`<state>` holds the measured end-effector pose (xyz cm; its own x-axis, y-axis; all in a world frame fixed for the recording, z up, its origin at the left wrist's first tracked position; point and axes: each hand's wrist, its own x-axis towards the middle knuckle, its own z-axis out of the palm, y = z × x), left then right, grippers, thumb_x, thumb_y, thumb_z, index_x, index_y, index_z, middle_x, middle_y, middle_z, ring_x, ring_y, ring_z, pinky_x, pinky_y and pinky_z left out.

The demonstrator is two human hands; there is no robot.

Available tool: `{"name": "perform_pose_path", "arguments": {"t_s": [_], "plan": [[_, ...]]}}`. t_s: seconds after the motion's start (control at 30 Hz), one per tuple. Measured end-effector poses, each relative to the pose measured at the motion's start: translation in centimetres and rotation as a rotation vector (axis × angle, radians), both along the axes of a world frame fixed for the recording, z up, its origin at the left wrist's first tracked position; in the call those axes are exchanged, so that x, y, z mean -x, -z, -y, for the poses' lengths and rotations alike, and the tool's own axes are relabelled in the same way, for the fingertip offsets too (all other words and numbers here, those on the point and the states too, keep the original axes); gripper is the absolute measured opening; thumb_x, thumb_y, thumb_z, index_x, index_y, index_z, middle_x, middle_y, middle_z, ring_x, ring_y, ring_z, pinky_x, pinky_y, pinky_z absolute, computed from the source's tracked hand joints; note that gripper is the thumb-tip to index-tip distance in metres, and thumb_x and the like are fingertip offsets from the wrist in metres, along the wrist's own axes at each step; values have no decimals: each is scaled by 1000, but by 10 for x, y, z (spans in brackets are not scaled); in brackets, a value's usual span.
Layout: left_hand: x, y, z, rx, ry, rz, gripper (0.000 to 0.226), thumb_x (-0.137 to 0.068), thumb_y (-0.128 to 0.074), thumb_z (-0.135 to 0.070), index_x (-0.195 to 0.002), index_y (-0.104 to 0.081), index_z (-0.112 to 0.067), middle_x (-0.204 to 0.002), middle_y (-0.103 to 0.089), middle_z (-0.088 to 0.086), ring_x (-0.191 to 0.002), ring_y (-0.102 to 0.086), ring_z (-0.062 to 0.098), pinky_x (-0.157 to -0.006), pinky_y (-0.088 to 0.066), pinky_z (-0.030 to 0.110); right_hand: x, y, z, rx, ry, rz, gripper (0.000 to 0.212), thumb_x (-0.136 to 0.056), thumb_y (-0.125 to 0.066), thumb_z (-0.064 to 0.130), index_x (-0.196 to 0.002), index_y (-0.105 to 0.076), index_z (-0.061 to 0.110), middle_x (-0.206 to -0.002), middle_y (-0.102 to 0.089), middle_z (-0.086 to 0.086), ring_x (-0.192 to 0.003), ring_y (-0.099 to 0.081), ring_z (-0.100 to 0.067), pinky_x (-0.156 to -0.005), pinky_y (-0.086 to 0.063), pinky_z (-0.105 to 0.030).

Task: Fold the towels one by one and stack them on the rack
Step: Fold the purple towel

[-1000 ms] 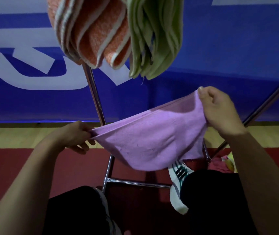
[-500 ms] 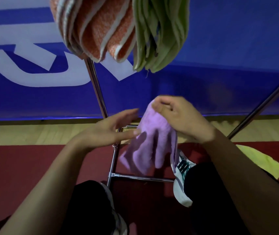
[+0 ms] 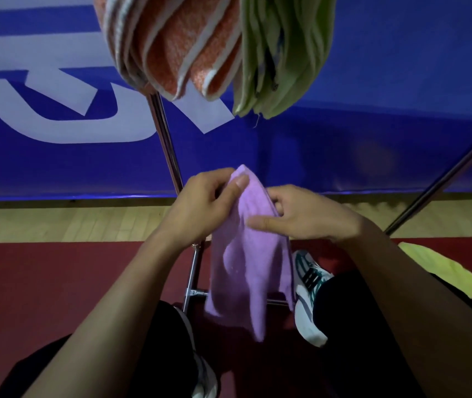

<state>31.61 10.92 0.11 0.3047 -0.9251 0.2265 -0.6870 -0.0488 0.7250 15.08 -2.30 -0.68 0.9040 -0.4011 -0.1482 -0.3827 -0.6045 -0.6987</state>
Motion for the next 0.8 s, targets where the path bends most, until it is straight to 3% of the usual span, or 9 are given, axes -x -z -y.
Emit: {"name": "perform_pose_path", "arguments": {"t_s": [0.07,0.13,0.23,0.4,0.6,0.73,0.8], "plan": [[-4,-3,-2,46,-52,-13,46,-110,-50,-37,-77,-49,-4,-64,-40,6,-59,-34,9,-54,-30,28,2,9,2,149,-92,-142,46,-84,-71,65,-83,-64,20,-71,-67,4,-62,-60,-14,-61,-49,-30],[-9,-6,-5,86,-106,-6,45,-110,-49,-36,-80,-50,-3,-68,-44,15,-61,-37,10,-56,-31,30,1,16,5,242,-129,-243,53,-83,-70,66,-80,-62,15,-70,-66,-1,-63,-59,-20,-62,-48,-35],[-22,-10,-10,124,-224,-31,48,-110,-48,-40,-81,-48,-2,-67,-40,8,-61,-37,10,-56,-30,29,3,19,10,269,-144,-332,51,-88,-67,62,-88,-67,11,-79,-69,-6,-74,-63,-26,-71,-50,-41],[-46,-8,-21,126,-409,-57,52,-108,-46,-49,-90,-61,-3,-71,-51,4,-61,-43,7,-58,-36,31,11,16,15,307,-119,-463,35,-93,-65,51,-90,-68,16,-87,-70,-4,-77,-60,-24,-67,-43,-34],[-66,-2,-26,160,-534,-167,60,-104,-46,-55,-87,-56,1,-68,-44,7,-64,-41,17,-60,-38,40,18,20,22,301,-134,-569,36,-101,-57,43,-118,-67,13,-118,-67,-7,-99,-61,-26,-88,-49,-35],[-73,0,-26,177,-588,-206,58,-102,-48,-55,-78,-48,-2,-64,-39,6,-63,-39,19,-57,-39,43,21,24,28,230,-54,-532,27,-103,-56,37,-112,-68,15,-106,-69,-5,-97,-64,-26,-86,-49,-35],[-76,1,-26,172,-601,-201,59,-101,-47,-57,-78,-48,-2,-66,-43,14,-63,-43,21,-57,-44,46,24,25,33,236,-25,-508,25,-103,-56,40,-101,-69,18,-95,-69,-1,-88,-63,-24,-80,-49,-35]]}}
